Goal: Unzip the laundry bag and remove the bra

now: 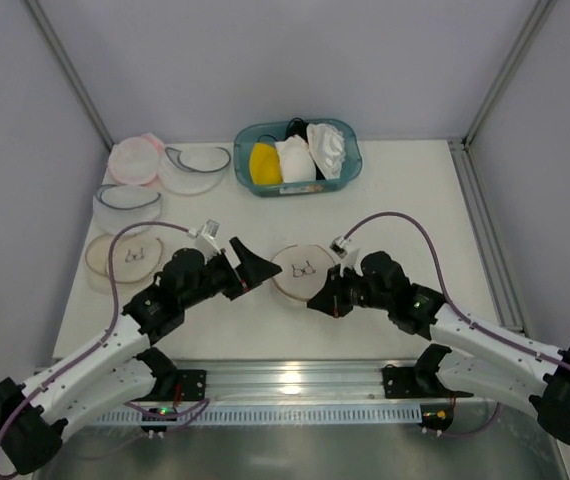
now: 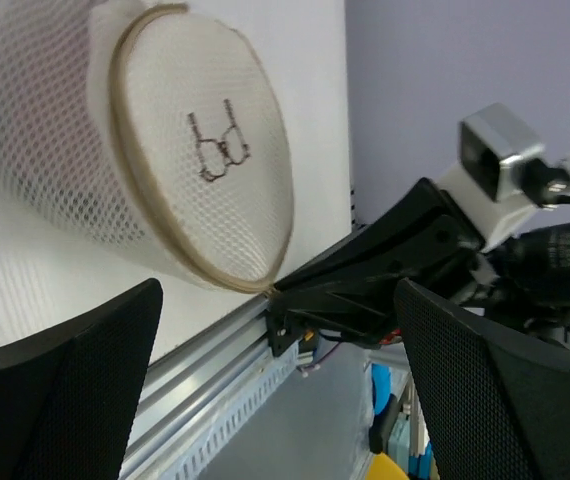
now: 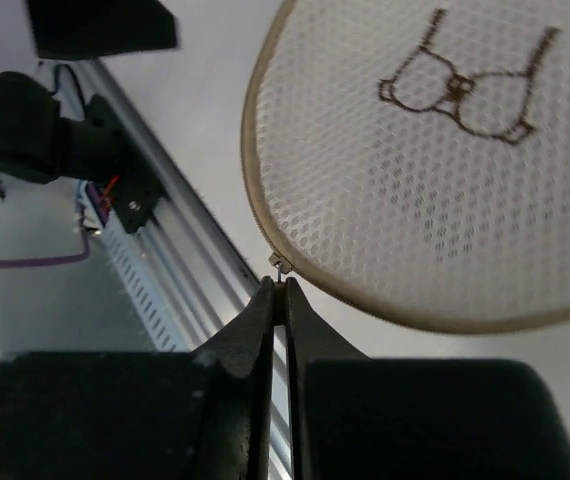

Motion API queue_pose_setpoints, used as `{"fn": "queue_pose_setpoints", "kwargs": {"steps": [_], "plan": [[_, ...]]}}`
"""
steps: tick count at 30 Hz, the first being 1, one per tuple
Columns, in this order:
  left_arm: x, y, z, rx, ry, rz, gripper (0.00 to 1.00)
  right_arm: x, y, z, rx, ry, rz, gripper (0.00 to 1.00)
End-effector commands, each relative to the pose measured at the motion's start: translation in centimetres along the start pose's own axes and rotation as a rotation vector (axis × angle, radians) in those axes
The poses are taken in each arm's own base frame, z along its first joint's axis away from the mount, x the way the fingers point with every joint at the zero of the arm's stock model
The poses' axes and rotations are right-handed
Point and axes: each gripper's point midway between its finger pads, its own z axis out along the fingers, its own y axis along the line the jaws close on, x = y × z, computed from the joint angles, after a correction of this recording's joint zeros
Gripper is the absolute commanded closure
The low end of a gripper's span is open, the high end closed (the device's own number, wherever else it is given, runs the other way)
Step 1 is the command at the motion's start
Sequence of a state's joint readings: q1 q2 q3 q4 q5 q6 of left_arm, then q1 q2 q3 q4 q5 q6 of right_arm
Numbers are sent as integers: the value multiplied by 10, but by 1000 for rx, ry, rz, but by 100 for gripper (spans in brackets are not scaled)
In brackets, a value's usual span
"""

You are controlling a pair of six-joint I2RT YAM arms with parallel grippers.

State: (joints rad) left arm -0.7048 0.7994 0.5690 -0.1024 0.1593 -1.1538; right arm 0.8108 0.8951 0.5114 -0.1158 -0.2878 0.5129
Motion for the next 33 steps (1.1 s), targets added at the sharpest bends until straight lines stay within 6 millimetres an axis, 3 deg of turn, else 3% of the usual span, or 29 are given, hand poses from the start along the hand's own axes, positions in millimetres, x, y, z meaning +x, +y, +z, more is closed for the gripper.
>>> {"fn": "queue_pose_setpoints", "kwargs": {"steps": [1, 4, 6, 11, 14, 15, 17, 18, 20, 23, 26, 33], "plan": [[25, 27, 9, -84, 69, -86, 0, -18, 64, 3, -334, -33, -66, 96], [35, 26, 20, -92, 121, -85, 1, -19, 67, 10, -342, -18, -65, 96], [38, 15, 25, -53, 145, -82, 1, -21, 69, 12, -344, -20, -71, 96], [40, 16, 40, -69, 153, -79, 4, -19, 67, 16, -334, -11, -77, 96], [41, 12, 51, -34, 157, -86, 27, -17, 65, 18, -320, -4, -76, 96], [41, 9, 53, -20, 160, -83, 45, -15, 63, 18, -312, 2, -75, 96], [41, 12, 59, -35, 164, -84, 67, -15, 61, 18, -297, 2, -76, 96], [44, 17, 62, -50, 169, -83, 84, -13, 60, 16, -291, 6, -77, 96], [41, 24, 64, -79, 148, -79, 100, -9, 57, 15, -273, 18, -75, 96], [35, 33, 66, -122, 112, -59, 100, -7, 56, 12, -259, 34, -90, 96], [29, 41, 67, -153, 98, -44, 100, 26, 34, 12, -137, 190, -81, 96], [11, 50, 67, -167, 69, -44, 100, 76, -5, 9, 49, 356, -23, 96]]}}
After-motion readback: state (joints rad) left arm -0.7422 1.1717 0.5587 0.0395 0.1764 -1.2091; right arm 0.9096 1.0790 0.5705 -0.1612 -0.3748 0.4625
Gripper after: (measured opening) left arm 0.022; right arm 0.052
